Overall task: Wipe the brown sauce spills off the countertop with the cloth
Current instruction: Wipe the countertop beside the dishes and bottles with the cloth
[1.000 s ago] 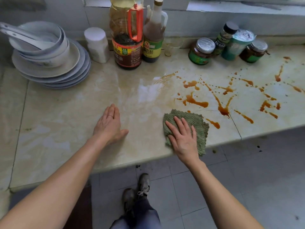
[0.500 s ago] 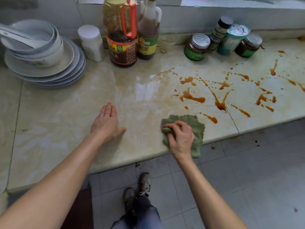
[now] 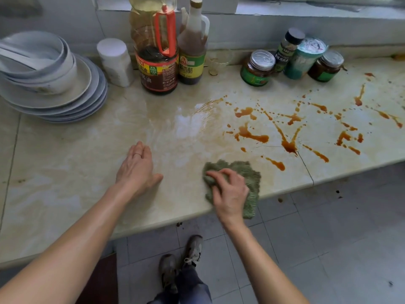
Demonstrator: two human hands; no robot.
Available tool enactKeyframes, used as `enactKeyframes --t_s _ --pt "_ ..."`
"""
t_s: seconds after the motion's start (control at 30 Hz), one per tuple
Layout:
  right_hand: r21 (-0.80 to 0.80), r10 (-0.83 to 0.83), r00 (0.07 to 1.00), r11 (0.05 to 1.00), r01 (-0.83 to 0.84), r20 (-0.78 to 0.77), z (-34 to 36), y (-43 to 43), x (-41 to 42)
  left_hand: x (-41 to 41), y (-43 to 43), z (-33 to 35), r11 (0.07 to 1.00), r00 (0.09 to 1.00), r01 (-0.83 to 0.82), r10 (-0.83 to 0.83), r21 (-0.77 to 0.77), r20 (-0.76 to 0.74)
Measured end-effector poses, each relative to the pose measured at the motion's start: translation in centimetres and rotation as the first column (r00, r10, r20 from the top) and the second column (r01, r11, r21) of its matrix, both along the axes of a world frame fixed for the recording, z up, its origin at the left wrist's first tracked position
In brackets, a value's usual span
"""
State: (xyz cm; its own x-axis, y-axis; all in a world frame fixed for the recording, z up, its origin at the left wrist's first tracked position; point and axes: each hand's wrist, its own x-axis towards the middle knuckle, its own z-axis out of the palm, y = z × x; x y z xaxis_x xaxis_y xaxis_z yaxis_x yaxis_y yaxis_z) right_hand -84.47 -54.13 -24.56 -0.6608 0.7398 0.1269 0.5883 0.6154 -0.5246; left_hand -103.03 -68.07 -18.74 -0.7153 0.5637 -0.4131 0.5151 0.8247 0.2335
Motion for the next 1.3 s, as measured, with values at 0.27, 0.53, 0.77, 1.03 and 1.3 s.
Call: enactKeyframes --t_s 0.27,0.53,0.77,1.03,1.3 --pt "0.128 0.215 0.952 0.961 -0.247 0.219 0.4 6.1 -1.7 1.5 4.7 0.9 0.983 0.989 0.149 -0.147 0.108 -0.024" --pt "0.125 0.292 0.905 0.931 -0.343 0.309 0.4 0.8 -2.4 1.4 6.0 1.0 0.979 0.984 0.174 -0.177 0.11 0.02" --pt "0.029 0.211 0.877 0.968 -0.248 0.433 0.8 8.1 -4.9 0.9 7.8 1.6 0.973 0.982 0.188 -0.187 0.136 -0.018" --pt "0.054 0.415 0.816 0.879 -0.473 0.402 0.9 3.1 -5.9 -0.1 8.5 0.6 0.982 0.994 0.107 -0.107 0.158 -0.008" --pt "0.06 0.24 0.809 0.946 -0.32 0.537 2.6 8.9 -9.6 -0.7 10.0 0.6 0.972 0.994 0.101 -0.091 0.214 -0.056"
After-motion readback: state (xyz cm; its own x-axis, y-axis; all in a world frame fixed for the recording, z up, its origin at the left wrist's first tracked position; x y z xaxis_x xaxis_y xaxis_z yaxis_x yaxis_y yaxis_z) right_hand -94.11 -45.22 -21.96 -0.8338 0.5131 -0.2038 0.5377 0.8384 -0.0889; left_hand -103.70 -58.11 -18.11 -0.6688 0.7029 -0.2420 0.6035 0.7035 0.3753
